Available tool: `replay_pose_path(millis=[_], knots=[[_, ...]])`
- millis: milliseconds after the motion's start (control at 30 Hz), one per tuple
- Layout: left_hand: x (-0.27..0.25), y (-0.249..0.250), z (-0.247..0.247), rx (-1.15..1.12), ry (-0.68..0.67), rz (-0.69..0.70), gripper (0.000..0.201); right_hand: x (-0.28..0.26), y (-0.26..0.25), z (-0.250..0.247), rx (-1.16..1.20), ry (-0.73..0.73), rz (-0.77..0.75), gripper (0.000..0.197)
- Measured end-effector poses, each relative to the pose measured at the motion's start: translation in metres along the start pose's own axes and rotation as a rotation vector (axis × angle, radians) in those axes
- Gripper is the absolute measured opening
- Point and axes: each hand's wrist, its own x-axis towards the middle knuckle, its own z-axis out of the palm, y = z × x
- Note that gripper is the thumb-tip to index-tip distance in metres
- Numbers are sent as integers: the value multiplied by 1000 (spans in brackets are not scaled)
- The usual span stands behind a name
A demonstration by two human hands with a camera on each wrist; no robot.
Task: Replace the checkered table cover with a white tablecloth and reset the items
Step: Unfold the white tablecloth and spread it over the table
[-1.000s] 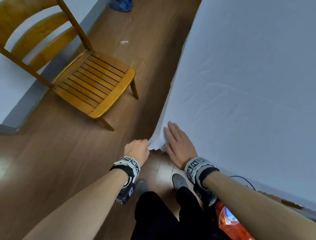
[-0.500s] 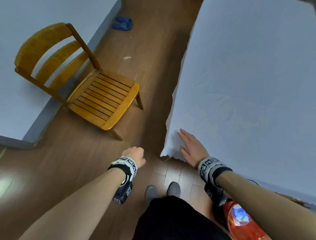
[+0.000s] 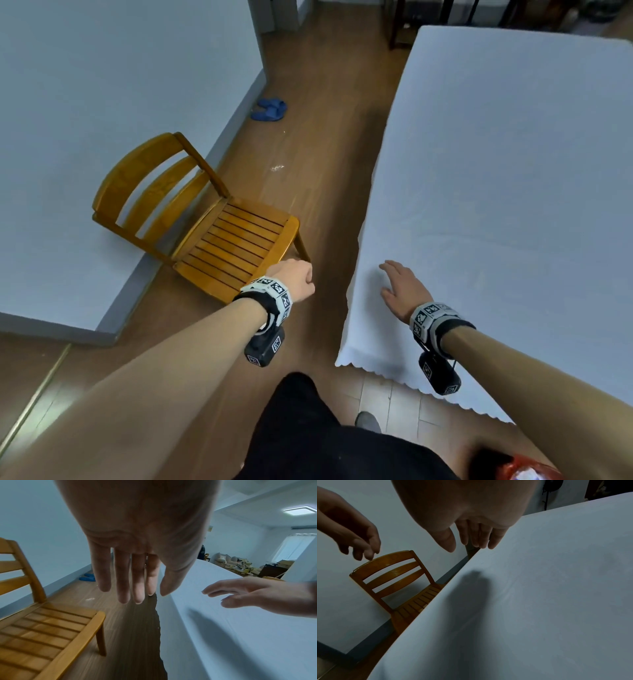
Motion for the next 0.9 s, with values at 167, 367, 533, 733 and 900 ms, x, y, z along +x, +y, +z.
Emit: replay_pose_path(millis=[167,367,533,733,900], knots=[[78,-12,-56,20,14,123,18,68,-16,-30,-9,16,44,57],[186,-38,-155,56,44,311,21,164,-42,-89,8,109,225,54],[256,-50,-239,82,93,420,21,221,-69,-145,44,174,302,50],[324,-38,-298,59,124,504,20,268,-77,-195,41,224,350,50],[384,-9,-332,64,123,537,22,310,-51,-228,56,261,392,49]])
